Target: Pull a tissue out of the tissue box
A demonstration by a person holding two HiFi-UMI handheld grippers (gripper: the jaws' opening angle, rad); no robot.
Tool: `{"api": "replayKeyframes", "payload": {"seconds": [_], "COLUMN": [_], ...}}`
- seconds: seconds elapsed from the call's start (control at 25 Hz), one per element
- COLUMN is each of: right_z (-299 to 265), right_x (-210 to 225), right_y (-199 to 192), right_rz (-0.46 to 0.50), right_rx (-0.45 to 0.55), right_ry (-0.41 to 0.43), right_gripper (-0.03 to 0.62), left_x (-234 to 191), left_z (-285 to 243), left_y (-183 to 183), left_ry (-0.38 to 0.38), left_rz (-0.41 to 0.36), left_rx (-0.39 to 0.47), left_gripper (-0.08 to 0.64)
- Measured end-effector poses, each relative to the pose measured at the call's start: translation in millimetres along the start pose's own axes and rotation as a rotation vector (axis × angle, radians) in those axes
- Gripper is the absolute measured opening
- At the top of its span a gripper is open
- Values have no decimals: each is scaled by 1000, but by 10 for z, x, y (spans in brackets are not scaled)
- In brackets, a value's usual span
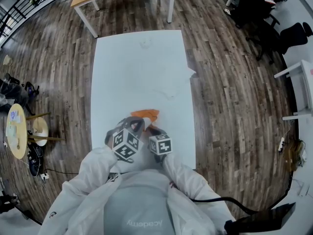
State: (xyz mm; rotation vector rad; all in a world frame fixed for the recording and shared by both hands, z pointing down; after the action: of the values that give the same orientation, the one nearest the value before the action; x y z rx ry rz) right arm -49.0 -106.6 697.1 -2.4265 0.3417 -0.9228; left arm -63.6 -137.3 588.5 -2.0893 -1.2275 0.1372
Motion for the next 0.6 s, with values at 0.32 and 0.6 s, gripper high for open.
{"api": "replayKeyframes", "payload": {"seconds": [0.32,0.6], "right_z": [261,720], "right_x": [-21,-18], "right_y": [141,401], "right_rz": [-27,122], "right_rx": [56,160], "right_ry": [16,-10], "right_gripper": [2,3], "left_x": [12,-2], "left_z": [-18,-28], "left_y": [-5,-7], "left_ry": [9,8], "left_rz": [-10,-19], "left_rx": [-7,-8], "left_gripper": [2,2]}}
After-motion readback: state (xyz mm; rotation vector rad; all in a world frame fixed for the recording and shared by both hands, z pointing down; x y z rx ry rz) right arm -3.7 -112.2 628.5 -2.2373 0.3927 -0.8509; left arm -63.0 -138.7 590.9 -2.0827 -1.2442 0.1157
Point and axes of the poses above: the fingertips, and each gripper's own axes: z backward along the fingers, x to its right, y out of its top, the point moved 1 cm from there along z, backward along the fingers, and after that the axes turned 5 degrees about y, right-handed, at the moved point
